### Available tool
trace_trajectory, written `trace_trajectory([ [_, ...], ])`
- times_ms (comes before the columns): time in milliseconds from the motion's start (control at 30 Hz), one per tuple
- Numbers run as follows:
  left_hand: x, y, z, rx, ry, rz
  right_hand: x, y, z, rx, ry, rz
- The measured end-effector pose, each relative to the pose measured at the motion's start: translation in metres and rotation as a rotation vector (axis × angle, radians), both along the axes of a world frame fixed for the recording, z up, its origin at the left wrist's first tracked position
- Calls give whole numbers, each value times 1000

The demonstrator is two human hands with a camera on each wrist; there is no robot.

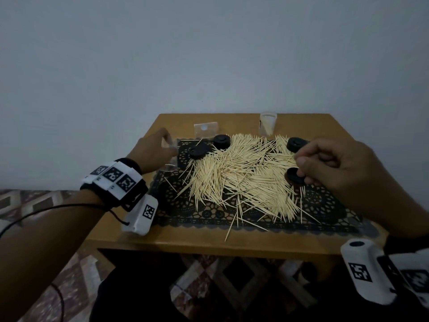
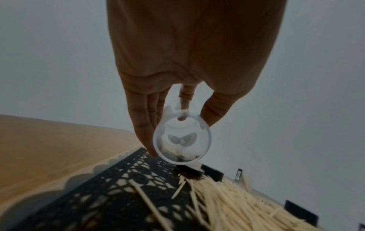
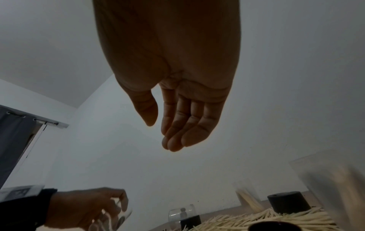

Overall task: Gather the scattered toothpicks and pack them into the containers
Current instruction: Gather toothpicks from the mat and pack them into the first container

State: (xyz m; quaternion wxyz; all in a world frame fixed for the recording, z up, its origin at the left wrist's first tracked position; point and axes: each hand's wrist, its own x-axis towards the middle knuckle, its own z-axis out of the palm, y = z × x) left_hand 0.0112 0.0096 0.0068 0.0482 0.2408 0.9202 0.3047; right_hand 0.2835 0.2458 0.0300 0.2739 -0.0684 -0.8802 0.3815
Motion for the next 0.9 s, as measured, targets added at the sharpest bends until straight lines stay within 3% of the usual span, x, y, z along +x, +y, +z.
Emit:
trace_trajectory([
  [167,33,6,14,216,69,-156,-14,-11,5,-41,-53,48],
  [300,61,17,22,449,-85,-299,-27,-24,7,-86,-86,86],
  [467,99,37,27,615,-260,-459,-41,-37,4,-103,-196,152],
  [700,129,51,19,661,-263,-551,-42,-40,-7,-180,-164,246],
  [900,116,47,20,648,-173,-493,-30,-20,-14,-55,-144,185],
])
